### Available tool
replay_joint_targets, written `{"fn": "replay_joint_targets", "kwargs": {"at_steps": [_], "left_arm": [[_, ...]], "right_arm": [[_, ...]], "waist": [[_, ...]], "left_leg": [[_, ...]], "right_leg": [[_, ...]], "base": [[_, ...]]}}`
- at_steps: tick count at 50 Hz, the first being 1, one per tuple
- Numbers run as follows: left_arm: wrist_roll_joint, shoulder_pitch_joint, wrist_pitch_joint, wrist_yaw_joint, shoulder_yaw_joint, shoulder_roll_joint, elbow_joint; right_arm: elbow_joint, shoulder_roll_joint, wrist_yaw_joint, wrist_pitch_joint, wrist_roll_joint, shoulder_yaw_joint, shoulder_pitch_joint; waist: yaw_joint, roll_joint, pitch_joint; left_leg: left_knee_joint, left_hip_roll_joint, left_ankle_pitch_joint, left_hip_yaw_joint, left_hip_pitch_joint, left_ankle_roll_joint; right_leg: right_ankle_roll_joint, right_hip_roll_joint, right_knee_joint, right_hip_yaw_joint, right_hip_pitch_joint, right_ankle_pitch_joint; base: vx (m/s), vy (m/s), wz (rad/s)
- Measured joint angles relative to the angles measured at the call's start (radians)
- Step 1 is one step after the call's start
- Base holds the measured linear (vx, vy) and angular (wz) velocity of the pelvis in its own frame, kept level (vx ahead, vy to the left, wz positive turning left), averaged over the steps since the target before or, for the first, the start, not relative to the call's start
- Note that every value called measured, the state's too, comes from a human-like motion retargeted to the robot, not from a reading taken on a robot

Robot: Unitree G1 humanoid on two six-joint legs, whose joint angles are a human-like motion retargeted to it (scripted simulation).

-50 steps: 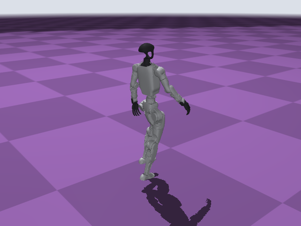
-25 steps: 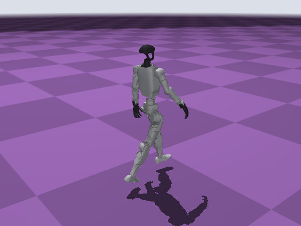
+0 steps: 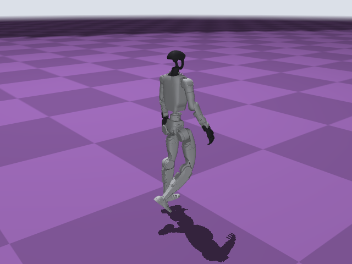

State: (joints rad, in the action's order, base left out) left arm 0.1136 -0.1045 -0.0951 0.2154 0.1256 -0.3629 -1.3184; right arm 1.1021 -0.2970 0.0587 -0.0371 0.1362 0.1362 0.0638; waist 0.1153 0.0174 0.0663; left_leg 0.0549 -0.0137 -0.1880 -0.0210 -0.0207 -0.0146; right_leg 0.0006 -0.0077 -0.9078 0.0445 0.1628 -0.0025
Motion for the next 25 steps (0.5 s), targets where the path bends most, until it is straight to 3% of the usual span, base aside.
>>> {"fn": "replay_joint_targets", "kwargs": {"at_steps": [6, 11, 20, 25], "left_arm": [[0.047, -0.12, -0.01, -0.032, 0.007, 0.02, 0.042], [0.046, -0.191, -0.005, -0.012, 0.007, 0.046, 0.112], [-0.015, -0.202, 0.014, 0.061, 0.053, 0.074, 0.231], [-0.052, -0.189, 0.009, 0.088, 0.076, 0.075, 0.26]], "right_arm": [[0.094, -0.008, 0.014, -0.01, -0.016, -0.047, -0.086], [0.177, -0.012, 0.052, -0.025, -0.02, -0.083, -0.124], [0.229, -0.02, 0.083, -0.045, -0.036, -0.118, -0.133], [0.204, -0.02, 0.088, -0.063, -0.051, -0.125, -0.121]], "waist": [[-0.115, -0.002, 0.027], [-0.181, -0.024, 0.035], [-0.271, -0.053, 0.031], [-0.302, -0.073, 0.012]], "left_leg": [[0.033, -0.024, -0.063, 0.07, 0.154, -0.04], [0.064, -0.048, -0.116, 0.111, 0.28, -0.049], [0.139, -0.076, -0.16, 0.196, 0.413, -0.037], [0.154, -0.086, -0.168, 0.253, 0.453, -0.038]], "right_leg": [[-0.016, -0.016, 0.02, 0.057, 0.097, -0.1], [-0.015, -0.06, 0.116, 0.084, 0.147, -0.101], [0.046, -0.078, 0.534, 0.033, 0.144, 0.095], [0.044, -0.124, 0.726, 0.043, 0.107, 0.215]], "base": [[0.46, 0.04, 0.82], [0.43, -0.01, 0.62], [0.4, -0.08, 0.49], [0.41, -0.12, 0.54]]}}
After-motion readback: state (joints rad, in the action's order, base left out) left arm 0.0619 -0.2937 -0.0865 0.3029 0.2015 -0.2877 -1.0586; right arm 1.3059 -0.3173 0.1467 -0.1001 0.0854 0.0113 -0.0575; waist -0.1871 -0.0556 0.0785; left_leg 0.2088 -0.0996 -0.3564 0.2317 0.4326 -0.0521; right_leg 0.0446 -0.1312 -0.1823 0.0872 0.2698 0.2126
